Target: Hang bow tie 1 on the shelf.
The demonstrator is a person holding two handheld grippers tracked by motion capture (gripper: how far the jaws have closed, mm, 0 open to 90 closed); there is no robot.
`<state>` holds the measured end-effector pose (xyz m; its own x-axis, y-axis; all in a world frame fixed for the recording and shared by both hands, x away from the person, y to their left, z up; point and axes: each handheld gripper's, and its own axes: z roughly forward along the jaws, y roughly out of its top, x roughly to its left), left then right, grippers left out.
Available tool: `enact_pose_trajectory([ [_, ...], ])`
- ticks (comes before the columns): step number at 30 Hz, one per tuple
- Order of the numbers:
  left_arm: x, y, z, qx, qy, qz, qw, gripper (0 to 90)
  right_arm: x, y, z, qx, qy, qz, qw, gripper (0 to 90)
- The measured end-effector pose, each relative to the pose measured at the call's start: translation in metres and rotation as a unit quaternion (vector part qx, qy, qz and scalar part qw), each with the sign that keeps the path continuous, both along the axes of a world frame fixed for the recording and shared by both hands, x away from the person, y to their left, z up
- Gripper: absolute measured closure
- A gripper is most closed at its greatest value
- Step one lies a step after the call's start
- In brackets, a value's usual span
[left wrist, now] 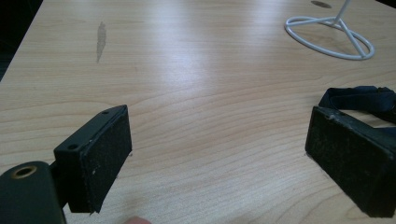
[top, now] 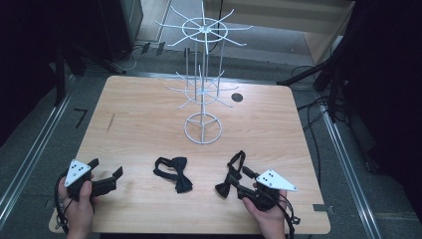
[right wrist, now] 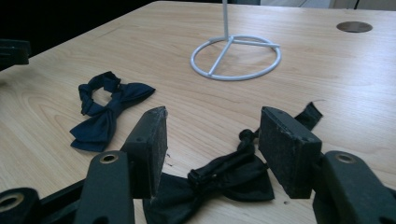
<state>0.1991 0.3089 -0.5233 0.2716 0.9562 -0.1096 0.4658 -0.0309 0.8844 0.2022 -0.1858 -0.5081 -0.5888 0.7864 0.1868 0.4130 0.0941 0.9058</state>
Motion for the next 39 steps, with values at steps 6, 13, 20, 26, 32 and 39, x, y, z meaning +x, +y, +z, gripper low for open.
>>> enact_pose_trajectory([
  [6,0.000,0.000,0.000,0.000,0.000,0.000,1.0000,8.0,0.001,0.011,-0.002,-0.003,0.003,0.010,0.9999,43.6],
  [13,0.000,0.000,0.000,-0.001,-0.002,0.000,1.0000,8.0,0.003,0.032,0.001,-0.012,0.000,0.027,0.9996,43.5],
  [20,0.000,0.000,0.000,-0.001,0.000,0.000,1.0000,8.0,0.005,0.048,0.001,-0.013,0.003,0.037,0.9992,43.6],
  [26,0.000,0.000,0.000,0.000,0.000,-0.001,1.0000,8.0,0.006,0.061,0.000,-0.016,0.006,0.050,0.9986,43.6],
  [32,0.000,0.000,0.000,-0.001,0.001,-0.001,1.0000,8.0,0.007,0.070,-0.001,-0.017,0.009,0.056,0.9982,43.6],
  [39,0.000,0.001,0.000,-0.004,0.000,0.000,1.0000,8.0,0.008,0.085,-0.003,-0.029,0.019,0.063,0.9974,43.5],
])
